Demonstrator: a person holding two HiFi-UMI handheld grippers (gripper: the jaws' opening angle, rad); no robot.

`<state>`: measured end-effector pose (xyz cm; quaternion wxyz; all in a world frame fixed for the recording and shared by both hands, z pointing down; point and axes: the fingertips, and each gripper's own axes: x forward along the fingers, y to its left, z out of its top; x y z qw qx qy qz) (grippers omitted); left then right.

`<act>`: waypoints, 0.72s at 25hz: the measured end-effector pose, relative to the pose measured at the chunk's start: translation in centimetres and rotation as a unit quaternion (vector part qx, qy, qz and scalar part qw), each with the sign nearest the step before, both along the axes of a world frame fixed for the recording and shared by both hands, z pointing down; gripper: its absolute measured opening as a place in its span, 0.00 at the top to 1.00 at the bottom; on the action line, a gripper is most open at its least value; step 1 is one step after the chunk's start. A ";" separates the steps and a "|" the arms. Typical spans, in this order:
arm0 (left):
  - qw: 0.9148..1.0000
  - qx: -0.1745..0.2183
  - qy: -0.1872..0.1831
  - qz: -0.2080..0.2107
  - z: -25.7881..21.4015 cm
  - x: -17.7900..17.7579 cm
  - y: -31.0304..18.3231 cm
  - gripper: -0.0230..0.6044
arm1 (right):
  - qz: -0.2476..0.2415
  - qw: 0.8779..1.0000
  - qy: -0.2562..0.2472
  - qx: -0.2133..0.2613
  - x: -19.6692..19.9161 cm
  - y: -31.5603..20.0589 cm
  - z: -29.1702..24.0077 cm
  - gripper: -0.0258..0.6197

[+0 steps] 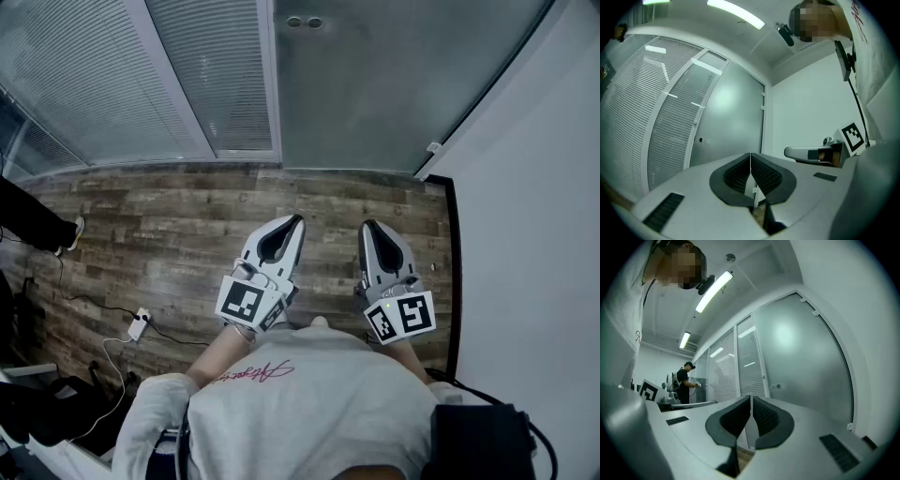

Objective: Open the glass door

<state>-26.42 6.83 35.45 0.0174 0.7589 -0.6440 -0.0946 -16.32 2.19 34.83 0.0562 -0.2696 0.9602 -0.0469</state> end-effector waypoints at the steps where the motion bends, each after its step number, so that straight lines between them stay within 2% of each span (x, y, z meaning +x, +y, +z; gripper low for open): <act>1: 1.000 -0.001 0.000 0.001 0.0 -0.1 -0.1 0.93 | 0.000 1.000 0.000 0.000 -0.2 -0.1 0.0 0.91; 13: 1.000 -0.001 -0.005 0.015 0.4 -1.6 -0.5 0.93 | -0.001 1.000 0.001 0.004 -1.8 0.2 -0.2 0.91; 18: 1.000 -0.001 -0.004 0.024 0.3 -2.5 -0.8 0.93 | 0.022 1.000 0.014 0.012 -2.7 -0.4 0.2 0.91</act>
